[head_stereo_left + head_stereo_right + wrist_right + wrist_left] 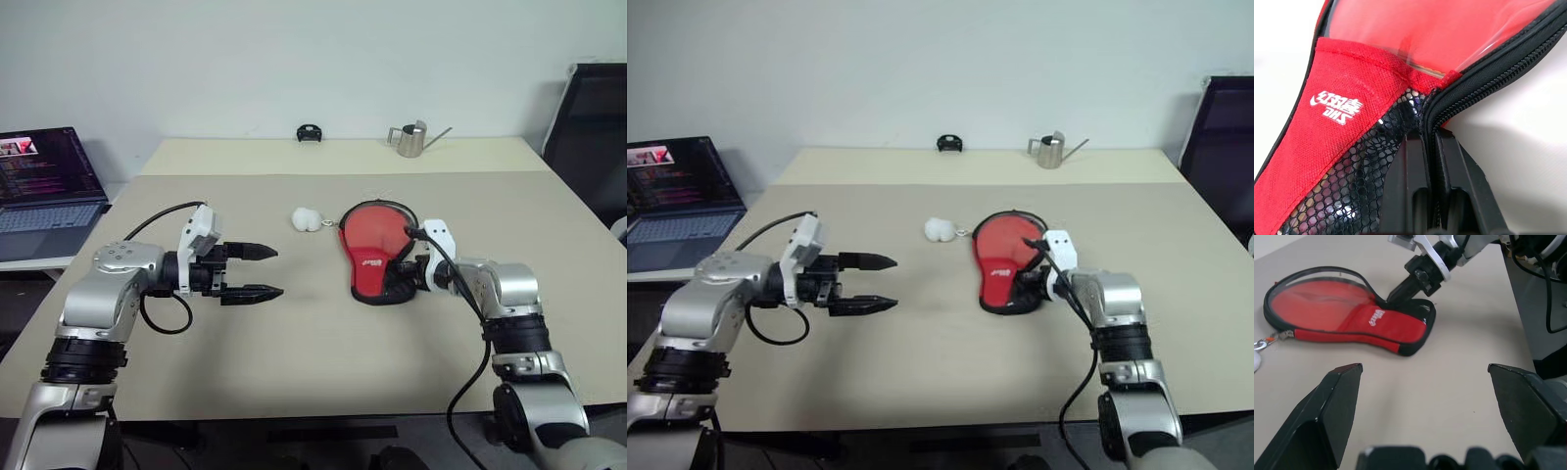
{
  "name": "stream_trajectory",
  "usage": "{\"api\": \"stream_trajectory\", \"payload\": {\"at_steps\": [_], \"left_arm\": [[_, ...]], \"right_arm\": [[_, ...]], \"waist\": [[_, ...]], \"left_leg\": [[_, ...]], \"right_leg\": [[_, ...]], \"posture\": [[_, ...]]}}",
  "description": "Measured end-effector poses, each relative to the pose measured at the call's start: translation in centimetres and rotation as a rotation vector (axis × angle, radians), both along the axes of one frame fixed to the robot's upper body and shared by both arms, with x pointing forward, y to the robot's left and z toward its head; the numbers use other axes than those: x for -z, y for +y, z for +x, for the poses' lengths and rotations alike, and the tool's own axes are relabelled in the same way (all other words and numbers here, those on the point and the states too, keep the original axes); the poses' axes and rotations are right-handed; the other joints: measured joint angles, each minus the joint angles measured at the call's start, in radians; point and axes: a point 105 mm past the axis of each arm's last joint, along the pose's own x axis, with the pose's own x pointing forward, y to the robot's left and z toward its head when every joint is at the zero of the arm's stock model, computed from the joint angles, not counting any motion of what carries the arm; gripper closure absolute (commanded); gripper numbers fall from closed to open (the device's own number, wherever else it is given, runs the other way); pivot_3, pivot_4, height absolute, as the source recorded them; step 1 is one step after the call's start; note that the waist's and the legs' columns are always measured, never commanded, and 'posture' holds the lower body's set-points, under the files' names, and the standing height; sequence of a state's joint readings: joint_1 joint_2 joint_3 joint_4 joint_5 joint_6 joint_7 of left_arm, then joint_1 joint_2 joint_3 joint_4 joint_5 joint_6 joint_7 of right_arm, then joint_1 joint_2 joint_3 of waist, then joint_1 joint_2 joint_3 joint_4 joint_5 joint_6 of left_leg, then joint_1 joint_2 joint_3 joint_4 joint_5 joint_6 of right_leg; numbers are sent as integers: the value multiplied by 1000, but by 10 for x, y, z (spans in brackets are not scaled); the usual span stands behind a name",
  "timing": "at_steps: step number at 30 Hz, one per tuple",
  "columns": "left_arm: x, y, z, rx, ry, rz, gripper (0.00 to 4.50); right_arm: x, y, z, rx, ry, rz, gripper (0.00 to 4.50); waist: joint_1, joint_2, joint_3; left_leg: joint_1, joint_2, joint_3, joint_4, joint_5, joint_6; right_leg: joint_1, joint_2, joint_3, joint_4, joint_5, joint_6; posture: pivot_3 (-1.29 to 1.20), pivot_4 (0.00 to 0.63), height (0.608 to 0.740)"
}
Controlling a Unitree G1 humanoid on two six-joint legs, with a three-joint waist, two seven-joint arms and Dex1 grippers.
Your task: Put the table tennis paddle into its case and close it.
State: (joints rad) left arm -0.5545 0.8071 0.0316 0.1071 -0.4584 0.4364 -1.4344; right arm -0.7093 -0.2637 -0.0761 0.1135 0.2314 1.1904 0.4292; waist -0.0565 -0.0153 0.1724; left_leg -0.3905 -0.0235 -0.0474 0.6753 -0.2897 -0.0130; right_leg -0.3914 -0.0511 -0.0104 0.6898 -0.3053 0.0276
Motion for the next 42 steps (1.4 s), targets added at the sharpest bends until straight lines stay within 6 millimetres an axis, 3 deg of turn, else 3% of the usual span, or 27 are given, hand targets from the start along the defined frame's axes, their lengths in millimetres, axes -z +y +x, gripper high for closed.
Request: {"api": "stream_trajectory", "payload": {"at_steps": [8, 12, 28, 42], "left_arm": [[13, 0, -16, 54, 61, 48, 0], [24, -6, -33, 113, 107, 63, 0], [30, -20, -54, 204, 162, 68, 0], [32, -27, -49, 238, 177, 80, 0]], "right_arm": [[9, 19, -50, -48, 59, 29, 4464], [11, 24, -71, -47, 90, 39, 4464], [29, 8, -138, 85, 87, 136, 4464], [30, 6, -153, 137, 109, 155, 4464]], "waist": [[3, 0, 0], [3, 0, 0], [25, 0, 0], [25, 0, 0]], "left_leg": [[-1, 0, -1, -1, 0, 0], [-1, 0, -1, -1, 0, 0], [1, -1, -2, -10, 0, 0], [4, -1, -2, -11, 0, 0]], "right_leg": [[0, 0, 0, -1, 0, 0], [0, 0, 0, -1, 0, 0], [1, 0, -1, -10, 0, 0], [3, 1, -1, -9, -1, 0]], "posture": [[0, 150, 740], [0, 150, 740], [0, 150, 740], [0, 150, 740]]}}
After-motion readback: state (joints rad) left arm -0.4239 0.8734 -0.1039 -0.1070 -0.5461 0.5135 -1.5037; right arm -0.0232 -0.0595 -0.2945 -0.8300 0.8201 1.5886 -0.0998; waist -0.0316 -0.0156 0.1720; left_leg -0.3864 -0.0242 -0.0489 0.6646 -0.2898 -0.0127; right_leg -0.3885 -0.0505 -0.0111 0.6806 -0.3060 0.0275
